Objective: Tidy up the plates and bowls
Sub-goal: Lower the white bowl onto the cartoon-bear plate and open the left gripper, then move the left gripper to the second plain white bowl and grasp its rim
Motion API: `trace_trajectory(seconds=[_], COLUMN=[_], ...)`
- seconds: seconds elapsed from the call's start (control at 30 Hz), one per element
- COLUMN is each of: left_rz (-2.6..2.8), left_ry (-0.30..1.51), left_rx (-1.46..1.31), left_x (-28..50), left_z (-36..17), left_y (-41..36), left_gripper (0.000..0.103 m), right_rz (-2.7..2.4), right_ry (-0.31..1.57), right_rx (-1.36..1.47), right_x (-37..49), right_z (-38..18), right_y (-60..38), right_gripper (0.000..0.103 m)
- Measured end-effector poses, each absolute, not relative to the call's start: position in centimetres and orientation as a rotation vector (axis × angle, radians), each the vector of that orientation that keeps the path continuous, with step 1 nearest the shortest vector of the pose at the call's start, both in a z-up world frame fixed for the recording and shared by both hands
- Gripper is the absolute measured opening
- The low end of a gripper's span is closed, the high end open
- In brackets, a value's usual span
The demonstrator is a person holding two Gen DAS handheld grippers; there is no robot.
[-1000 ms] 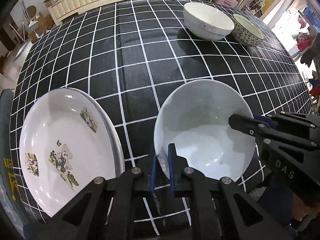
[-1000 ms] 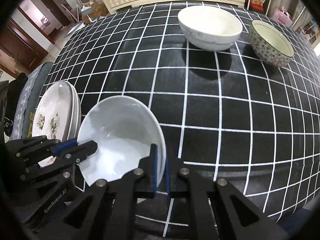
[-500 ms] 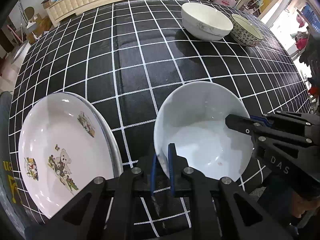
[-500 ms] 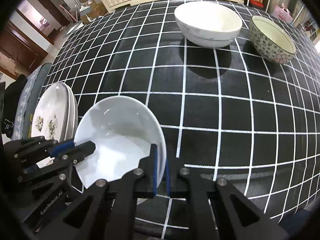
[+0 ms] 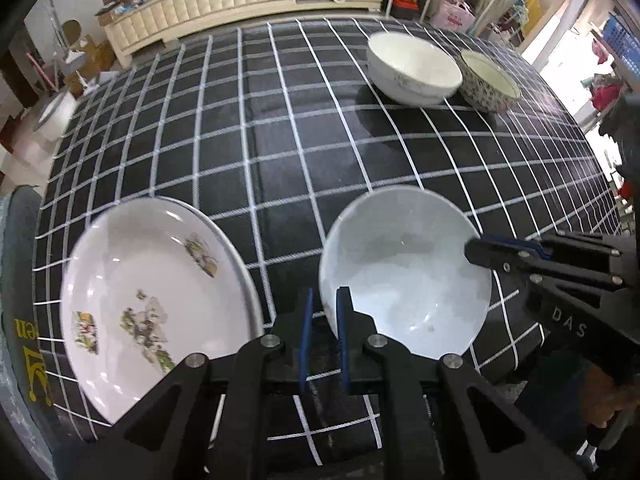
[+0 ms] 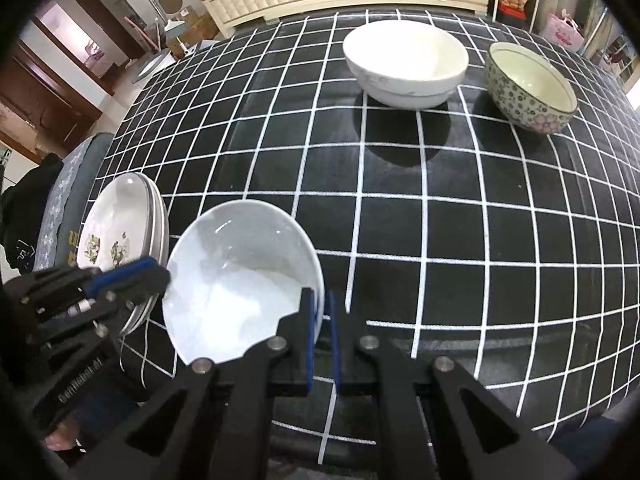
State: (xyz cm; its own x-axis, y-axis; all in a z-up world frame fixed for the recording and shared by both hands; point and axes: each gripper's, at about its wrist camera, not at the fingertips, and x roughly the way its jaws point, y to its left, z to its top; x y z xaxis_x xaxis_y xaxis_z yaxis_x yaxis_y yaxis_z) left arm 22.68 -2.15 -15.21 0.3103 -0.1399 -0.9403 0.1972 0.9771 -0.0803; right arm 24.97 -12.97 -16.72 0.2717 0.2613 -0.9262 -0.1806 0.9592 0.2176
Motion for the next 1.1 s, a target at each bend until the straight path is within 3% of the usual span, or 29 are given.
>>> trace_trajectory(seconds=[0.17, 0.23, 0.5, 0.77, 0.87, 0.93, 1.0, 1.1], left_rz=[-0.176, -0.181, -0.201, -0.217, -0.223, -0.229, -0.23, -0.237], left_ry=[1.19, 1.181, 1.128, 1.098, 1.076, 1.066, 1.053, 1.044], left_rx=[0.053, 0.039, 0.087, 0.12, 0.12, 0.12, 0.123, 0.128], left_x=[22.7, 22.9, 23.9, 26.3, 27.4, 28.2, 29.0, 30.2], left_z=[-13.9, -13.4, -11.3, -9.4, -8.4, -7.8, -7.1, -6.4], left_y=[-1.5, -1.4, -2.7, -4.4, -4.9, -5.3, -5.6, -6.0], left_gripper=[0.014, 0.022, 0.036, 0.04, 0.043, 0.043, 0.043, 0.043], right_rz=[0.27, 0.262, 0.25, 0.242, 0.233, 0.235, 0.235, 0.234], right_ry=[1.229, 1.219, 1.168, 1.106, 1.084, 1.067, 1.048, 1.041], right_rx=[0.044, 0.052, 0.06, 0.039, 0.027, 0.025, 0.024, 0.027], right_x=[25.2, 25.4, 26.5, 28.7, 29.7, 30.4, 31.1, 32.4], right_z=[-15.7, -15.3, -12.8, -10.1, -9.2, -8.6, -8.1, -7.8], right_y=[-13.2, -13.5, -15.0, -16.3, -16.6, -16.8, -17.0, -17.3], right_gripper=[0.01, 0.01, 0.01, 0.012, 0.027, 0.052, 0.059, 0.06])
